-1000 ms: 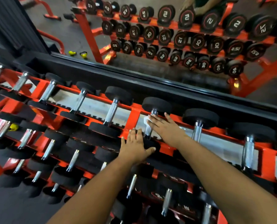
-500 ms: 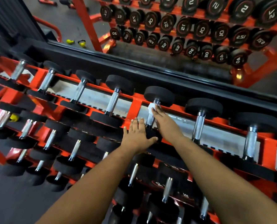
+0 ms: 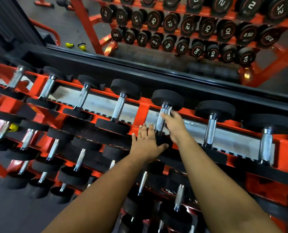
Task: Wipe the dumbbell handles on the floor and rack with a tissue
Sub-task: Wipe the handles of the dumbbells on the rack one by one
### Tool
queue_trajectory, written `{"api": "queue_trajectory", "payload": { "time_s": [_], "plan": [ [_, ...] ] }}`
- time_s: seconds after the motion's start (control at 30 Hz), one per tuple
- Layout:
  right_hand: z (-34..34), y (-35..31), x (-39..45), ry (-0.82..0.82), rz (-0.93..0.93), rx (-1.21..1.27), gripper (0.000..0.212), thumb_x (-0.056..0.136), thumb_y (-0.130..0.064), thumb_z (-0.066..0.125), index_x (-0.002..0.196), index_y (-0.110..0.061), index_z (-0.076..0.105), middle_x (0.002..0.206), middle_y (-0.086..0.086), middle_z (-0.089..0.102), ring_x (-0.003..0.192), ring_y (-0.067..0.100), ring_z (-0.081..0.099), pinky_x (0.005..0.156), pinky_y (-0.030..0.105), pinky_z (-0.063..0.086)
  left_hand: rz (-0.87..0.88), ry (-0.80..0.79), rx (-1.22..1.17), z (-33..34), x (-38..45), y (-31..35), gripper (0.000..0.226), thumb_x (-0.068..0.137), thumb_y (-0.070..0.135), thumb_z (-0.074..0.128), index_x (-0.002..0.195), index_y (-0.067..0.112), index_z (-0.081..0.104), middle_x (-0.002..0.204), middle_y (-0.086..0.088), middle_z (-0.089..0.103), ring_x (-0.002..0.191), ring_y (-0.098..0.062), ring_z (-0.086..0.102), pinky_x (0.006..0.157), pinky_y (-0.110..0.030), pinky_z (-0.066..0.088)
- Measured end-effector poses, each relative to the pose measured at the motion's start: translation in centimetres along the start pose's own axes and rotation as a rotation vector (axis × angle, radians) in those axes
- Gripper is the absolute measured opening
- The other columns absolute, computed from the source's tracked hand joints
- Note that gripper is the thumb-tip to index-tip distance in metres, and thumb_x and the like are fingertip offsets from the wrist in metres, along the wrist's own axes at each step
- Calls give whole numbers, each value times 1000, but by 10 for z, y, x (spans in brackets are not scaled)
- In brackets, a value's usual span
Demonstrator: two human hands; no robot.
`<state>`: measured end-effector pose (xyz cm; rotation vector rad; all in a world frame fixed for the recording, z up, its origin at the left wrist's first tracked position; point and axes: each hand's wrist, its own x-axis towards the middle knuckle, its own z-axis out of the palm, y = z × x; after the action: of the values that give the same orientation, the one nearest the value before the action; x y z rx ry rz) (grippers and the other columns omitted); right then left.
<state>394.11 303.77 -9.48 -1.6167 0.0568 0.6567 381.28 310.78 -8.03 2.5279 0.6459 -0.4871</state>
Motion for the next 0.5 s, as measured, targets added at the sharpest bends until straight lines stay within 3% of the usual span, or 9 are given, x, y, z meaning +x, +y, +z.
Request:
{"api": "queue_trajectory", "payload": {
  "time_s": [0.07,0.2,0.3,0.33,0.43,0.5],
  "plan": [
    [-1,-1,4,-45,93,3,18,92,-28,68,109,-22,66,108,4,75,106,25,68,94,43,53,6,4,-1,1,0,0,105,91,74,45,160,19,-12,169,-12,-12,155,-27,-13,124,-55,-4],
    [-12,5,-8,-219,139,-255,24,90,-29,71,111,-16,70,104,3,77,102,23,70,96,41,54,15,22,8,2,-1,0,105,91,74,44,160,18,-12,169,-14,-11,155,-27,-12,124,-55,-3],
    [-25,6,-20,-215,65,-438,7,96,-16,66,94,-10,69,89,3,74,87,18,69,76,25,55,24,21,0,3,-2,-1,106,91,74,44,160,18,-14,168,-15,-12,155,-28,-13,124,-56,-2],
    [-31,6,-24,-220,39,-501,11,96,-13,65,85,-14,67,82,-2,71,80,13,66,68,20,51,27,22,-2,3,-2,-1,106,91,74,44,159,18,-15,168,-15,-13,155,-29,-14,124,-56,-2],
    [-40,-7,-31,-194,-69,-649,30,94,-8,62,67,-22,65,62,-12,57,57,4,51,58,26,40,30,22,-8,4,-2,-1,107,92,73,44,158,18,-19,168,-15,-15,155,-29,-16,124,-57,-3],
    [-39,-16,-24,-41,-279,-759,28,93,-8,59,74,-24,71,64,-10,59,56,4,51,59,26,36,31,31,-11,4,-1,-1,107,92,73,45,158,18,-18,168,-15,-16,155,-29,-16,124,-57,-3]
  ]
}}
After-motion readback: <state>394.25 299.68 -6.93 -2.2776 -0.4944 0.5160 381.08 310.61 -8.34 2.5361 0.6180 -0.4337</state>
